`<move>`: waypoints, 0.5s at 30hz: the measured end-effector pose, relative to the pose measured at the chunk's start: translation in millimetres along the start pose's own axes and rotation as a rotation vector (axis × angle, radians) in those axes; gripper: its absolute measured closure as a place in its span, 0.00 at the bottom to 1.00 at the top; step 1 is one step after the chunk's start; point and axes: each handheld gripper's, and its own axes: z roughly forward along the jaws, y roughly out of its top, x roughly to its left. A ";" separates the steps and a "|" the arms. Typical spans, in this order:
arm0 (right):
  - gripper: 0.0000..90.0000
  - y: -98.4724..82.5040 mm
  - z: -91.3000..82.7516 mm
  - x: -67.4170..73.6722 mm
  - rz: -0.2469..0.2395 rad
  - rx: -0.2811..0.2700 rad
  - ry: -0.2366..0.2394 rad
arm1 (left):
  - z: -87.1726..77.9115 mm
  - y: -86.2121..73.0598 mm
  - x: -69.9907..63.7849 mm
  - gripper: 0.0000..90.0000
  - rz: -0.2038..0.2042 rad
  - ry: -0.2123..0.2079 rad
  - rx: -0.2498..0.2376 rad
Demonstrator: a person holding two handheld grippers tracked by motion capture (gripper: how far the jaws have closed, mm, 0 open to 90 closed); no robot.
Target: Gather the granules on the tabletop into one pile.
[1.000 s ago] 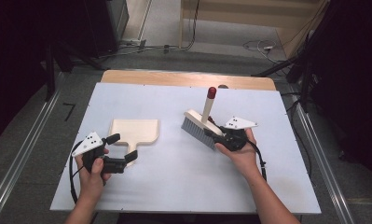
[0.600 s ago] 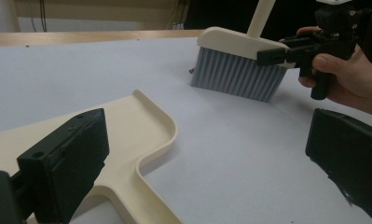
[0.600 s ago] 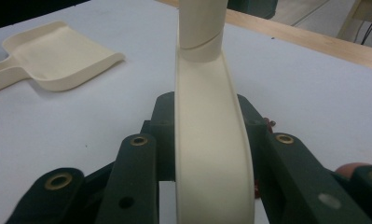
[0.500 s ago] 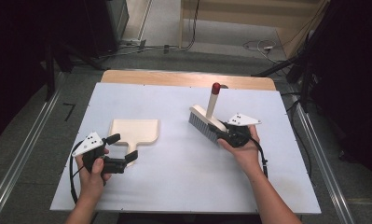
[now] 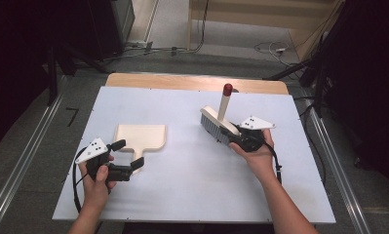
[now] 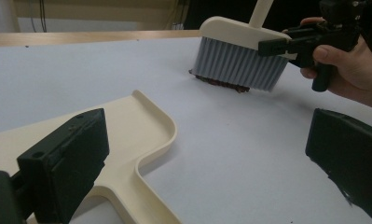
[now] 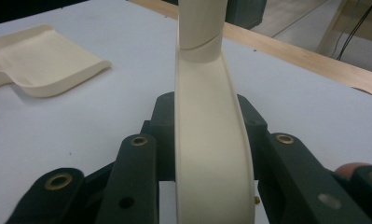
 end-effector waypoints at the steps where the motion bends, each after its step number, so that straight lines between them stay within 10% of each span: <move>1: 0.73 0.8 -1.7 0.2 0.005 -0.006 0.004 | 0.0 0.0 0.0 0.00 0.000 0.000 0.000; 15: 0.73 8.7 -45.9 -2.7 0.058 -0.079 -0.005 | 0.5 0.1 -0.6 0.00 0.006 0.003 0.003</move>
